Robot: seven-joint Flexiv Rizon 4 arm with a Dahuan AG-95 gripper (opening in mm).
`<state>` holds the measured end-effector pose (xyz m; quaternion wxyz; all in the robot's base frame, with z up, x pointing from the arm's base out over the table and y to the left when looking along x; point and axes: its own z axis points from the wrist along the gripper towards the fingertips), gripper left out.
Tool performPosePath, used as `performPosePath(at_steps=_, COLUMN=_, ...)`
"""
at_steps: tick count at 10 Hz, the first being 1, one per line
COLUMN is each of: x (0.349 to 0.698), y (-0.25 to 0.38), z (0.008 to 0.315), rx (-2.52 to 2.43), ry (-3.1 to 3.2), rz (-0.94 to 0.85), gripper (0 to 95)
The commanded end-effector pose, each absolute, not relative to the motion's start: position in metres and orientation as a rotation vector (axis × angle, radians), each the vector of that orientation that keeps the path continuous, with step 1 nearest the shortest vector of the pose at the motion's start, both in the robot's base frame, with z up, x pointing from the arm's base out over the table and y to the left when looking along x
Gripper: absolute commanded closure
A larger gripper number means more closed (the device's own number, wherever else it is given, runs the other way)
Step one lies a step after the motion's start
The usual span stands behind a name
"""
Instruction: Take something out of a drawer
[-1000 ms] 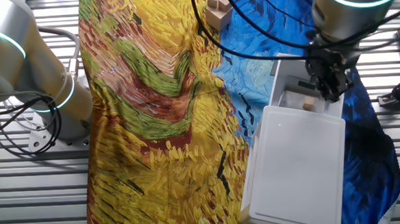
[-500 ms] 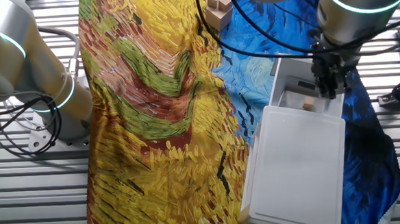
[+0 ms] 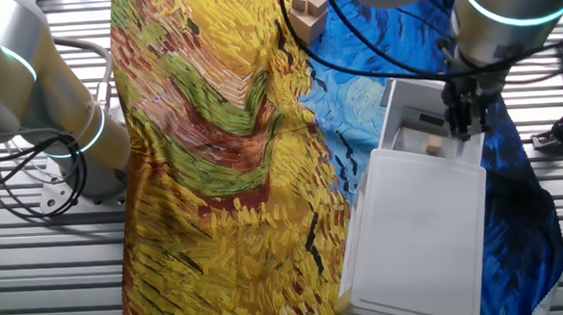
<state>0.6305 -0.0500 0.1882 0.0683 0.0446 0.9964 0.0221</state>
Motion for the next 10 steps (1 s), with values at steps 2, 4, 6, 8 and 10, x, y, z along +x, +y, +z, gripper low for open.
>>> performPosePath(at_steps=2, x=0.632, y=-0.052, z=0.186, rx=0.281, ry=3.022, rz=0.077, gripper=57.0)
performPosePath(at_steps=4, x=0.631, y=-0.053, z=0.183, rx=0.352, ry=3.027, rz=0.066, gripper=76.0)
performPosePath(at_steps=6, x=0.631, y=-0.052, z=0.179, rx=0.376, ry=3.018, rz=0.053, gripper=76.0)
performPosePath(at_steps=8, x=0.630, y=-0.051, z=0.176, rx=0.383, ry=3.015, rz=0.047, gripper=76.0)
performPosePath(at_steps=10, x=0.628, y=-0.050, z=0.172, rx=0.380, ry=3.008, rz=0.038, gripper=76.0)
